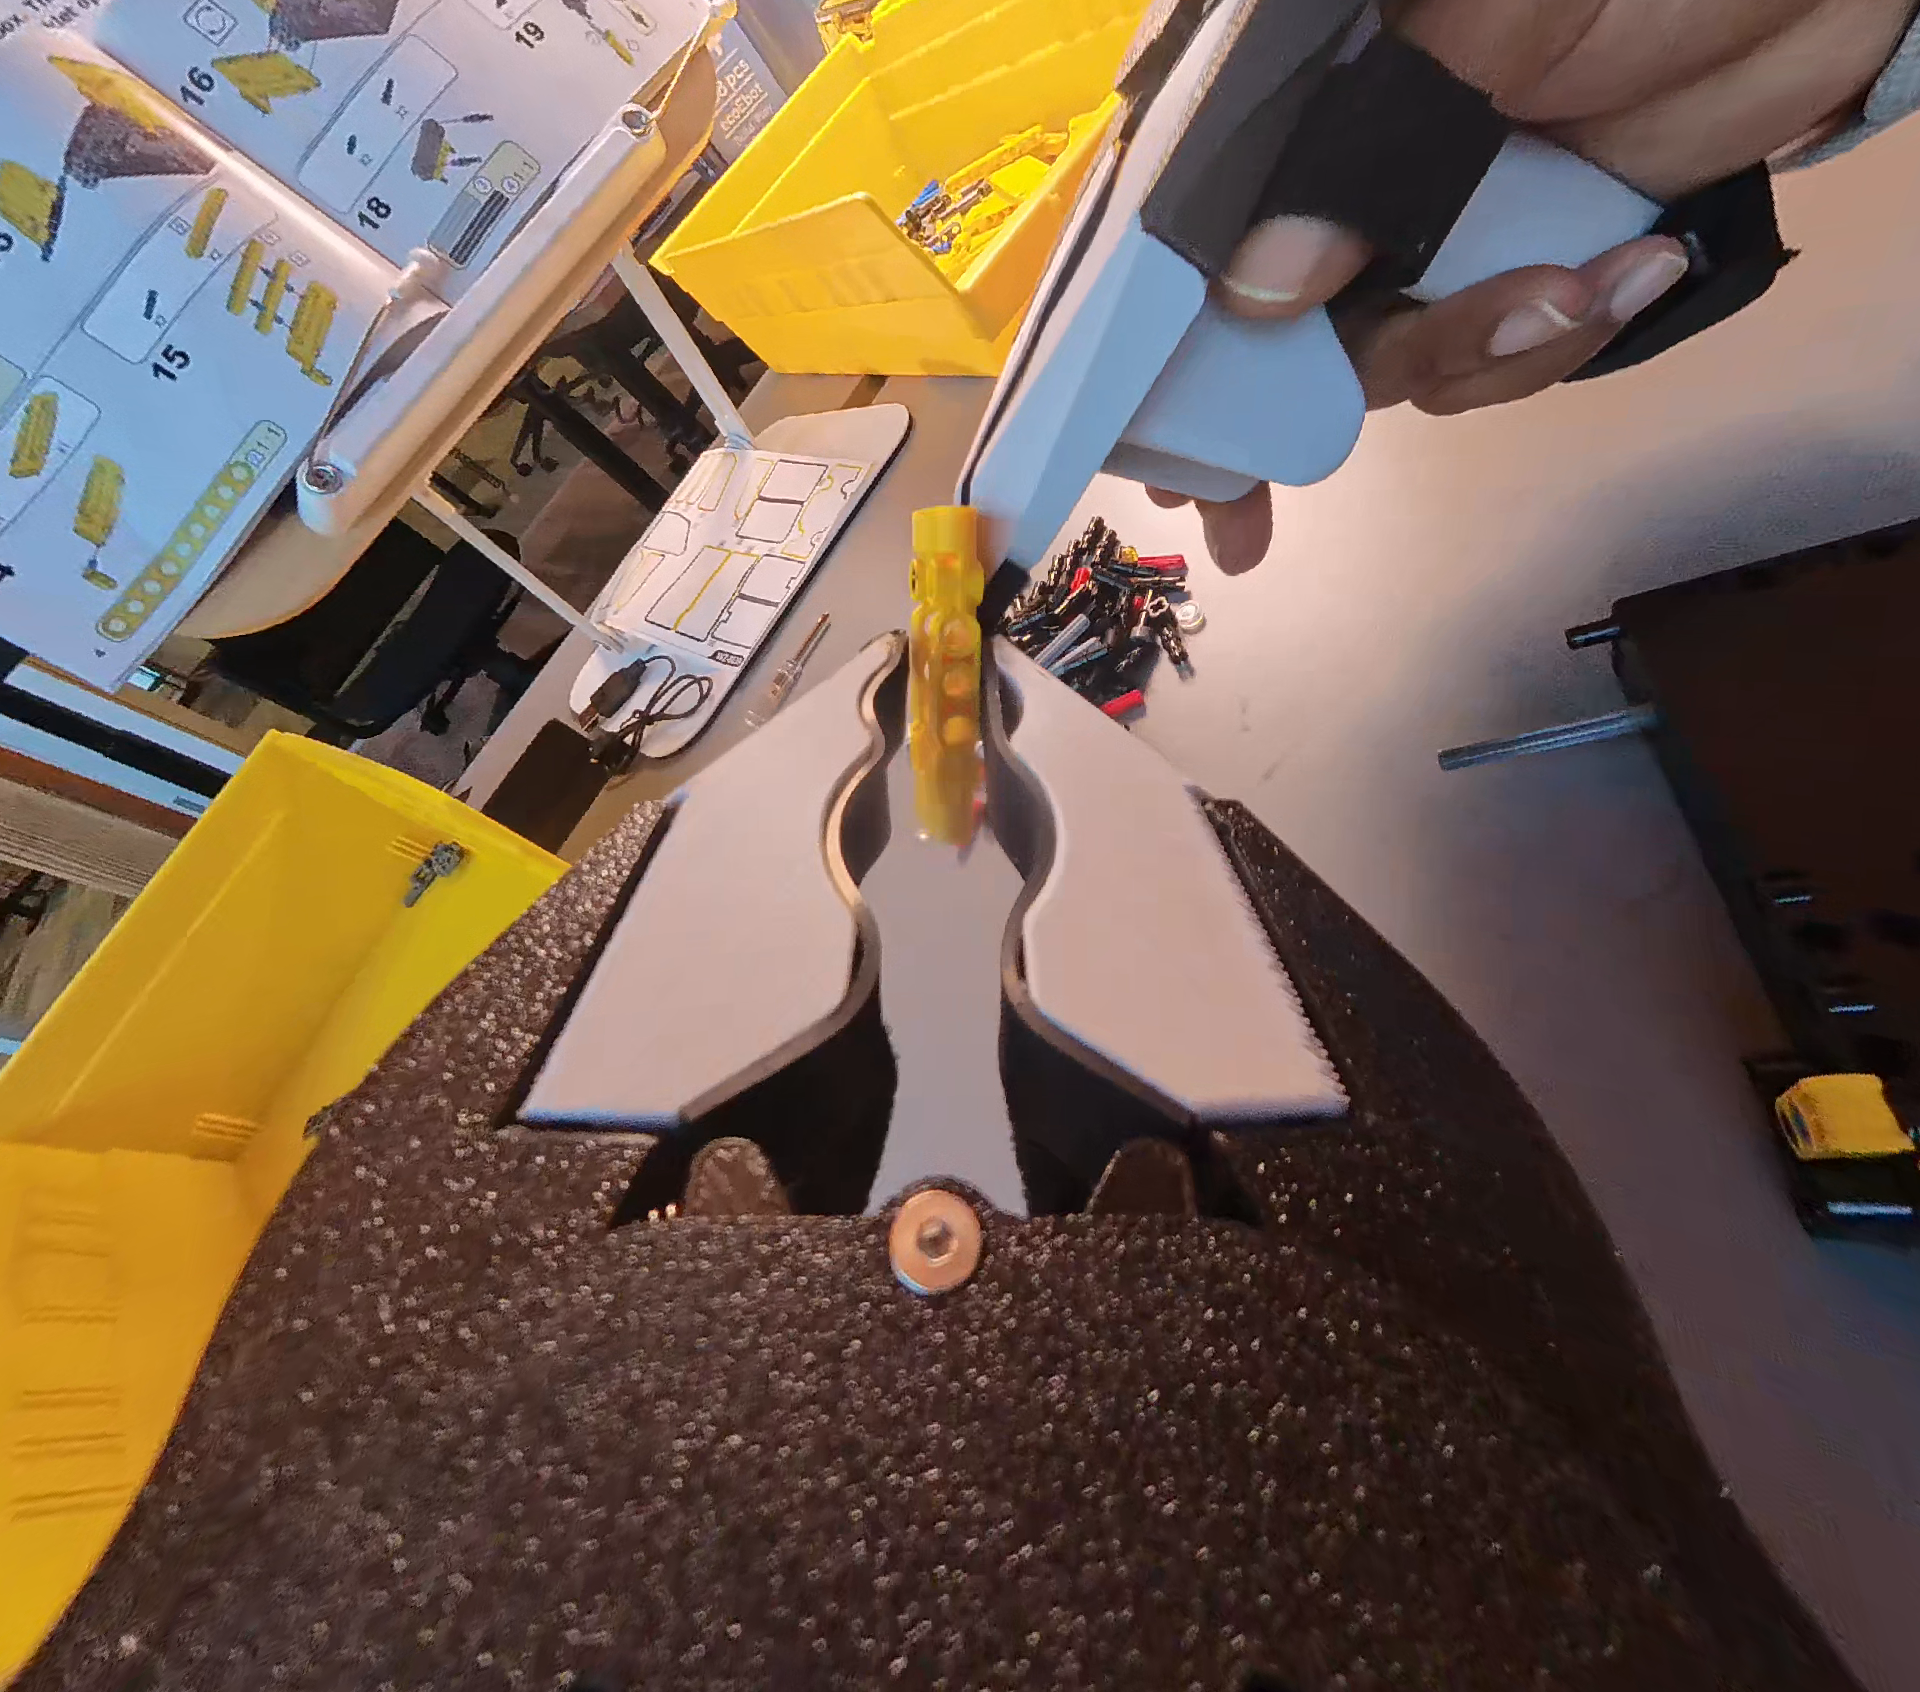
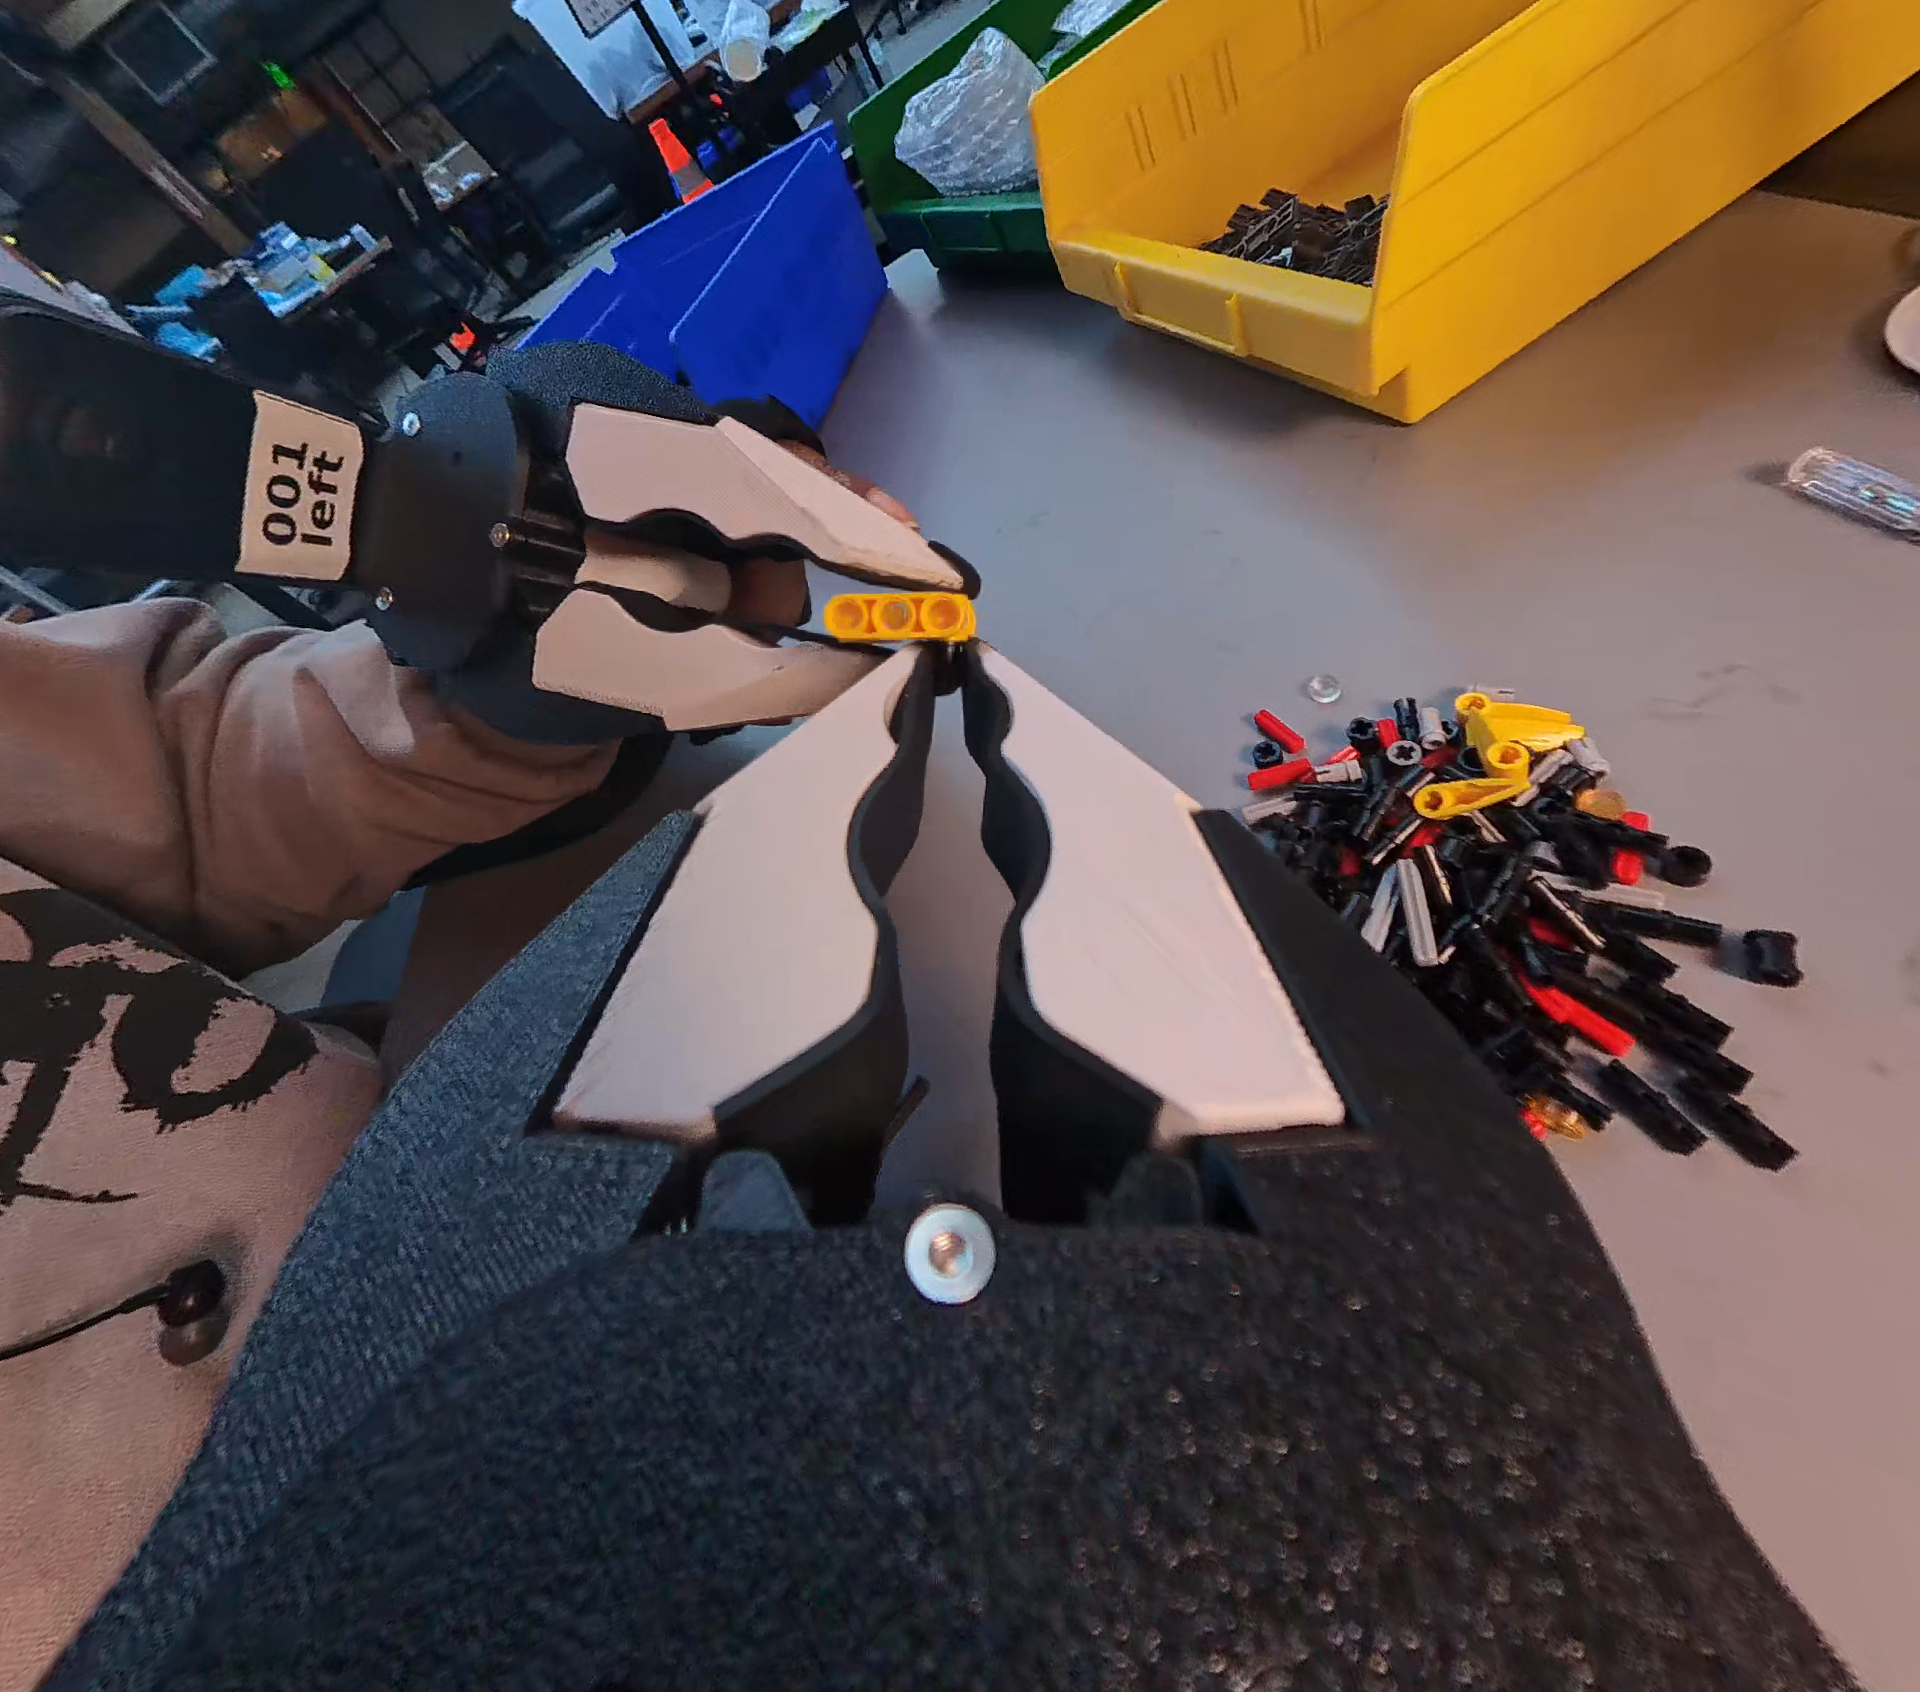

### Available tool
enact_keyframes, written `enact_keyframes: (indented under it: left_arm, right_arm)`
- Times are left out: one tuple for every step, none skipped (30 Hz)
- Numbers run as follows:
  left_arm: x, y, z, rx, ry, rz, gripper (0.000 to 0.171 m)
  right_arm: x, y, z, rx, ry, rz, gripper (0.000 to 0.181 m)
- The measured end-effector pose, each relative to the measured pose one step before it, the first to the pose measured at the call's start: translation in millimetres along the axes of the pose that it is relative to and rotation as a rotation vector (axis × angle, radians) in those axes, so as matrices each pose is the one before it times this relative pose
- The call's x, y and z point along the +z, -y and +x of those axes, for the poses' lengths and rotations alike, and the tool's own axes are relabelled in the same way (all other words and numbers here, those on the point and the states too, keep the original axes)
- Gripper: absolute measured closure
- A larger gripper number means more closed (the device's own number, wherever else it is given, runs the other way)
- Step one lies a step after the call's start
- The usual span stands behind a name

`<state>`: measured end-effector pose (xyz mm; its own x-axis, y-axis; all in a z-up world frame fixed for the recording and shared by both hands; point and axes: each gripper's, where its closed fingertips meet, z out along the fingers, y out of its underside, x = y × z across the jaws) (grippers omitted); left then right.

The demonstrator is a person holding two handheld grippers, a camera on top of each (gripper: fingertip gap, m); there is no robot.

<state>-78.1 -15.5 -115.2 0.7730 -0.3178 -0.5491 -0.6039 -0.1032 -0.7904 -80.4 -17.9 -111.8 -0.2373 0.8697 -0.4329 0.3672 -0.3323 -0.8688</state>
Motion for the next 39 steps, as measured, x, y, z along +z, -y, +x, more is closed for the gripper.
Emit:
enact_keyframes:
  left_arm:
    - [0.30, -0.49, -0.95, 0.0067, 0.0111, -0.00623, 0.158]
    - [0.76, -2.14, 0.35, 0.0159, -0.0011, -0.01370, 0.157]
    - [1.36, -3.40, 2.90, 0.0187, -0.0175, -0.02219, 0.161]
    - [0.07, -1.33, -0.06, 0.0268, 0.0055, -0.00906, 0.163]
    - [-1.04, -0.50, -1.25, 0.0255, 0.0099, -0.00788, 0.165]
    - [-1.15, 0.44, -2.31, 0.0014, 0.0023, -0.00965, 0.165]
    - [-0.76, 1.30, -3.69, -0.0225, 0.0022, -0.00062, 0.165]
    - [-0.10, 1.37, -3.20, -0.0197, 0.0041, 0.00074, 0.165]
    - [0.59, 0.23, -2.91, 0.0104, 0.0133, -0.00903, 0.165]
    - [1.40, -0.52, -2.14, 0.0171, 0.0156, -0.01259, 0.165]
    - [1.88, -0.90, -0.65, -0.0053, 0.0010, -0.00359, 0.165]
    - [1.65, -0.63, 0.34, -0.0244, -0.0122, 0.00259, 0.165]
    - [1.59, -0.08, 0.23, -0.0153, -0.0044, 0.00121, 0.165]
    - [1.54, 0.35, 0.05, -0.0125, -0.0002, -0.00045, 0.165]
    - [1.72, 0.56, 0.32, -0.0298, -0.0090, 0.00440, 0.165]
    - [2.04, -0.10, 0.37, -0.0251, -0.0111, 0.00510, 0.165]
    - [2.13, -0.03, 0.12, -0.0034, -0.0023, 0.00022, 0.165]
    - [2.10, 0.61, -0.05, -0.0033, -0.0010, -0.00099, 0.165]
    - [2.21, 0.83, -0.02, -0.0158, -0.0079, 0.00437, 0.165]
    - [2.71, 0.14, 0.14, -0.0188, -0.0071, 0.00454, 0.165]
    - [2.45, -0.29, -0.03, -0.0031, -0.0007, -0.00184, 0.164]
    - [2.11, 0.16, -1.54, -0.0111, 0.0062, 0.00039, 0.165]
    - [-1.56, -5.64, -26.35, -0.0500, 0.1414, -0.02754, 0.165]
    - [-4.67, -8.50, -37.64, -0.0828, 0.0742, -0.01115, 0.165]
    - [-6.90, 0.29, -29.12, -0.1450, 0.0031, 0.02631, 0.166]
    - [-4.60, -0.07, 0.02, 0.0503, -0.0279, -0.01248, 0.166]
    - [0.14, -6.20, 17.24, 0.1112, -0.0411, -0.02904, 0.165]
    - [2.48, -7.05, 18.27, 0.0055, -0.0524, -0.00957, 0.165]
    - [2.65, -5.70, 10.20, -0.0590, -0.0364, 0.00926, 0.165]
    - [0.70, 0.48, 4.34, -0.0537, -0.0286, 0.02447, 0.165]
    - [-1.42, 5.92, -1.13, -0.0098, 0.0017, 0.02521, 0.165]
    - [-1.68, 6.83, -2.86, 0.0253, 0.0165, 0.02142, 0.165]
    - [0.05, 3.47, -0.46, 0.0313, 0.0052, 0.01036, 0.165]
    - [1.39, 0.73, 3.18, 0.0241, -0.0102, 0.00933, 0.165]
    - [1.97, -1.18, 5.04, 0.0126, -0.0131, 0.00426, 0.165]
    - [1.98, -1.72, 8.14, 0.0153, -0.0259, -0.00293, 0.165]
    - [1.26, -0.41, 8.22, 0.0277, -0.0201, -0.00176, 0.165]
    - [0.62, 1.06, 6.21, 0.0310, -0.0020, 0.00201, 0.165]
    - [0.44, 2.03, 6.67, 0.0249, -0.0075, 0.00693, 0.165]
  right_arm:
    - [0.35, -0.59, -0.55, -0.0004, 0.0024, 0.0029, 0.178]
    - [0.52, -1.06, -0.31, -0.0109, -0.0014, -0.0028, 0.178]
    - [1.08, -1.71, -1.54, -0.0109, 0.0018, -0.0075, 0.178]
    - [1.25, -2.70, -0.35, -0.0079, -0.0061, -0.0148, 0.178]
    - [0.70, -0.91, -0.78, -0.0072, -0.0005, -0.0022, 0.178]
    - [0.82, 0.77, -1.01, 0.0105, 0.0027, 0.0135, 0.178]
    - [0.38, 3.58, -0.83, 0.0196, 0.0027, 0.0344, 0.178]
    - [0.22, 4.19, -0.43, 0.0283, 0.0042, 0.0395, 0.178]
    - [0.33, 3.06, 0.03, 0.0366, 0.0076, 0.0337, 0.179]
    - [0.66, 1.74, 1.05, 0.0366, 0.0049, 0.0296, 0.178]
    - [0.40, 0.72, 1.21, 0.0308, 0.0011, 0.0229, 0.178]
    - [-0.25, -0.23, 1.50, 0.0201, -0.0056, 0.0144, 0.178]
    - [-0.63, 0.02, 1.23, 0.0071, -0.0088, 0.0101, 0.178]
    - [-0.70, 0.44, 1.30, -0.0027, -0.0135, 0.0060, 0.178]
    - [-0.92, 0.68, 1.27, -0.0055, -0.0132, 0.0062, 0.178]
    - [-0.96, 0.51, 1.68, -0.0030, -0.0152, 0.0071, 0.178]
    - [-0.86, 0.09, 1.94, -0.0116, -0.0171, 0.0022, 0.178]
    - [-1.11, 0.64, 1.98, -0.0088, -0.0157, 0.0017, 0.178]
    - [-1.19, 0.98, 1.77, -0.0033, -0.0106, 0.0038, 0.178]
    - [-1.18, 0.76, 2.10, -0.0006, -0.0115, 0.0039, 0.178]
    - [-0.81, 0.02, 2.60, -0.0095, -0.0155, 0.0011, 0.178]
    - [-1.16, 0.16, 2.21, -0.0110, -0.0132, 0.0007, 0.178]
    - [-1.33, -1.54, -0.42, -0.0167, 0.0018, -0.0106, 0.181]
    - [-0.47, -17.41, -4.40, -0.0219, 0.0092, -0.0666, 0.181]
    - [-1.14, -15.69, -1.12, -0.0028, -0.0114, -0.0333, 0.181]
    - [-2.78, -2.02, 0.58, -0.0032, -0.0068, 0.0036, 0.181]
    - [-4.12, 8.57, 3.63, -0.0639, -0.0239, 0.0045, 0.181]
    - [-2.61, 10.18, 6.77, -0.0772, -0.0305, -0.0090, 0.181]
    - [-1.15, 8.84, 7.05, -0.0216, -0.0074, -0.0041, 0.181]
    - [-0.59, 7.71, 3.33, -0.0007, 0.0184, 0.0084, 0.181]
    - [0.58, 2.62, 2.97, -0.0037, 0.0069, -0.0096, 0.181]
    - [2.32, -1.67, 2.11, -0.0050, 0.0012, -0.0246, 0.177]
    - [2.96, -0.94, -1.05, 0.0173, 0.0189, -0.0079, 0.164]
    - [2.50, 1.58, -3.63, 0.0383, 0.0342, 0.0171, 0.161]
    - [2.07, 1.23, -2.99, 0.0338, 0.0271, 0.0195, 0.159]
    - [2.55, -1.50, -0.71, 0.0090, 0.0039, 0.0011, 0.151]
    - [2.77, -3.47, -0.76, -0.0160, -0.0035, -0.0130, 0.144]
    - [2.67, -3.17, -3.60, -0.0123, 0.0132, -0.0128, 0.144]
    - [2.69, -1.74, -4.91, 0.0035, 0.0246, -0.0058, 0.144]
